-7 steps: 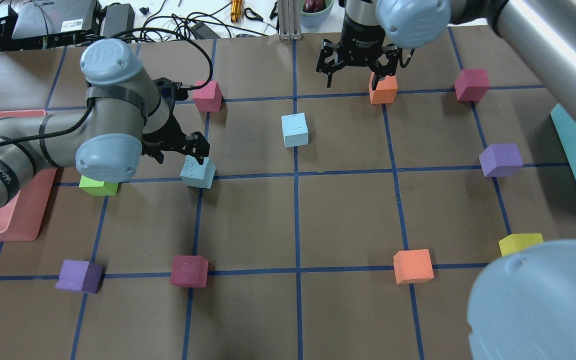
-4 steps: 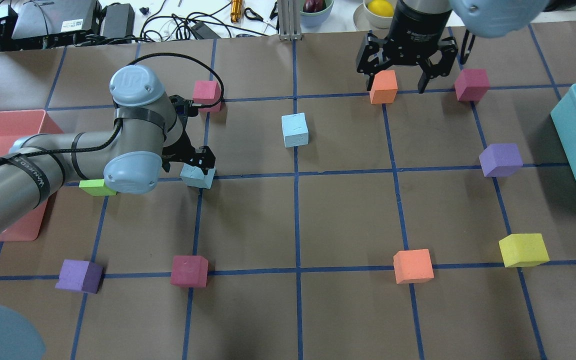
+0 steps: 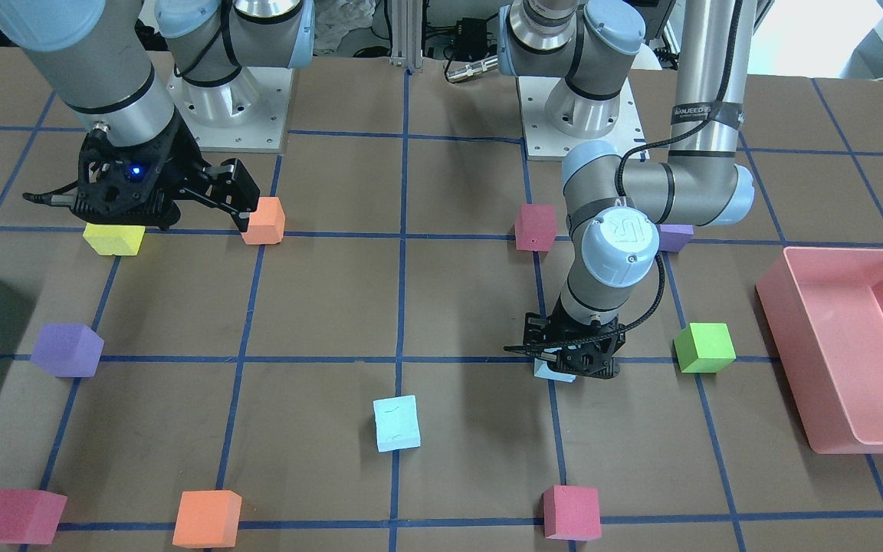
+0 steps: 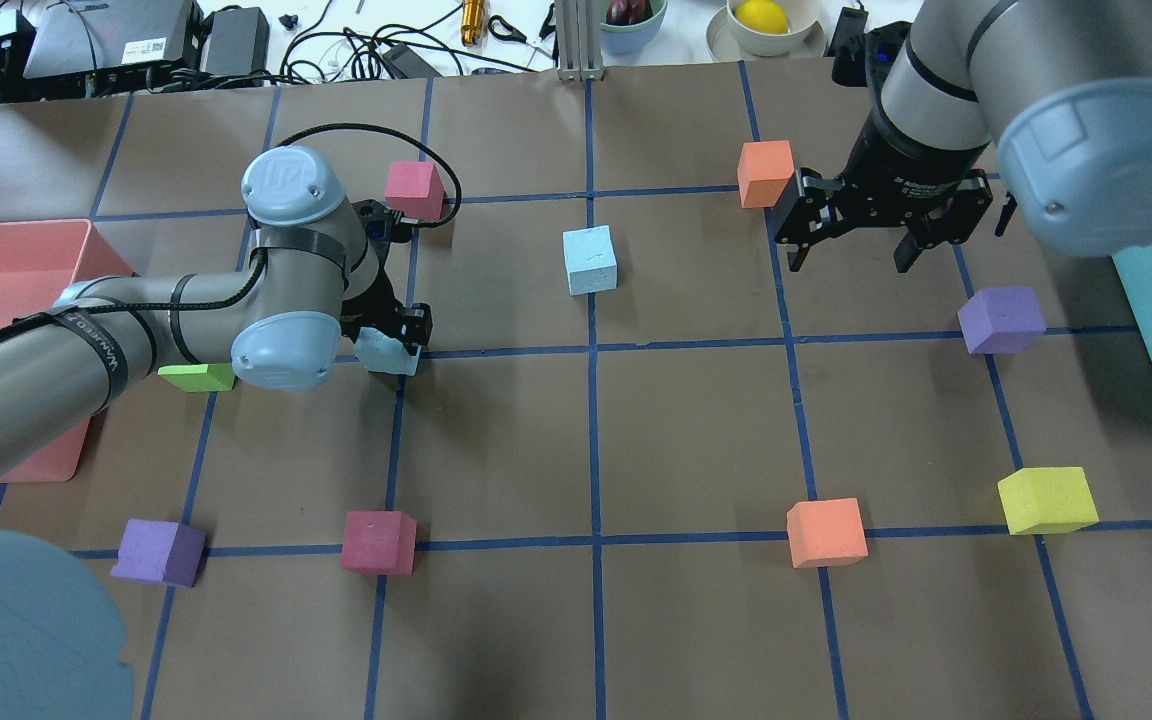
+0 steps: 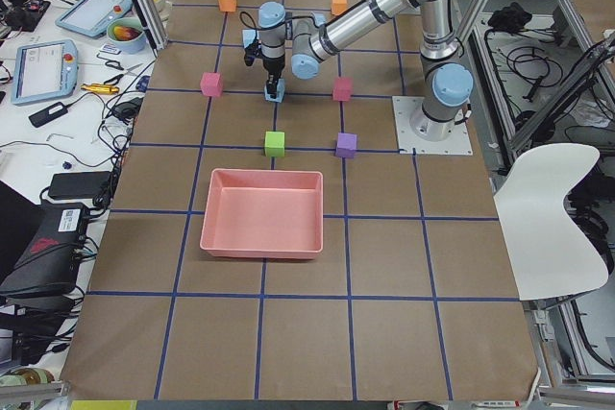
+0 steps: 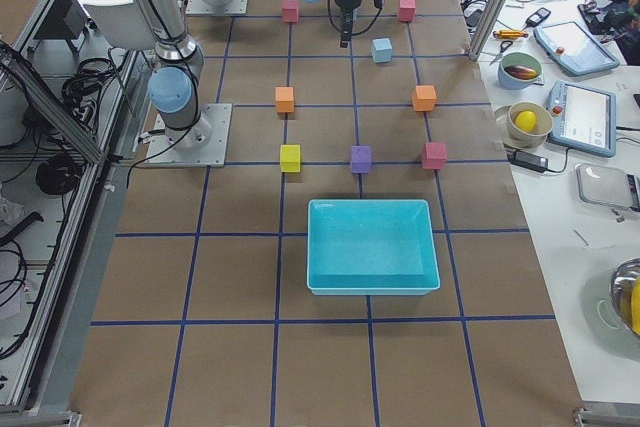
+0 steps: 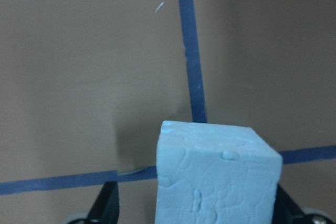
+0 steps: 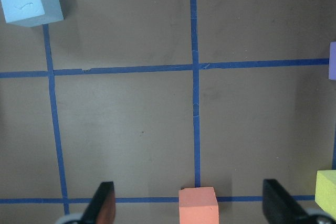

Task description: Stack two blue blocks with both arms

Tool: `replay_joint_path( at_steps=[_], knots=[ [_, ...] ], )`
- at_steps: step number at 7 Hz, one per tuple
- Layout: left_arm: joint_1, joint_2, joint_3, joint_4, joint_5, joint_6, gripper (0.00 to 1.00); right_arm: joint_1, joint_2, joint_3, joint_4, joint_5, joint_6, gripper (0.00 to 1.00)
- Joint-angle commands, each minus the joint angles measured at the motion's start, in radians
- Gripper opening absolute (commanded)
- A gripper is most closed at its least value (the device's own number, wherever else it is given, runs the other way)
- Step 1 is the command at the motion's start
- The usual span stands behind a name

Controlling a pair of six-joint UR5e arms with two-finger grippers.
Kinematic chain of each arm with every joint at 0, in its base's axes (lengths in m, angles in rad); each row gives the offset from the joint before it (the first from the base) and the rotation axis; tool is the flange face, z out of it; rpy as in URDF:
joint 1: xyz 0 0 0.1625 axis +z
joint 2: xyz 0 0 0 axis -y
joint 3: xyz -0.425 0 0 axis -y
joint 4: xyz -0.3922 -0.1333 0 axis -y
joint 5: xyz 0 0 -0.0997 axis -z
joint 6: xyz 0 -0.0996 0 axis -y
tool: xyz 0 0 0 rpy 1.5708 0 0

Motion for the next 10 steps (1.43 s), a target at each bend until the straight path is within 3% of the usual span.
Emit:
replay_joint_path(
  at_steps=[1, 2, 3, 4, 7, 10],
  knots=[
    [-0.011, 0.01, 0.071, -0.087, -0.045, -0.032, 0.0, -0.003, -0.021, 0.013, -0.007, 0.001, 0.001, 1.0],
    [-0.04, 0.006, 0.173, -0.189, -0.052, -0.145, 0.0, -0.006, -0.024, 0.009, -0.007, -0.013, 0.001, 1.0],
    [-0.092, -0.017, 0.319, -0.312, -0.117, -0.246, 0.0, -0.006, -0.03, -0.025, 0.002, -0.015, -0.001, 1.0],
    [-0.125, -0.057, 0.451, -0.398, -0.121, -0.346, 0.0, -0.007, -0.028, -0.065, 0.116, -0.022, -0.001, 1.0],
    [-0.256, -0.202, 0.648, -0.402, -0.122, -0.615, 0.0, -0.009, -0.028, -0.08, 0.134, -0.024, -0.004, 1.0],
    [-0.301, -0.272, 0.693, -0.388, -0.118, -0.678, 0.0, -0.012, -0.028, -0.08, 0.132, -0.025, -0.007, 1.0]
  ],
)
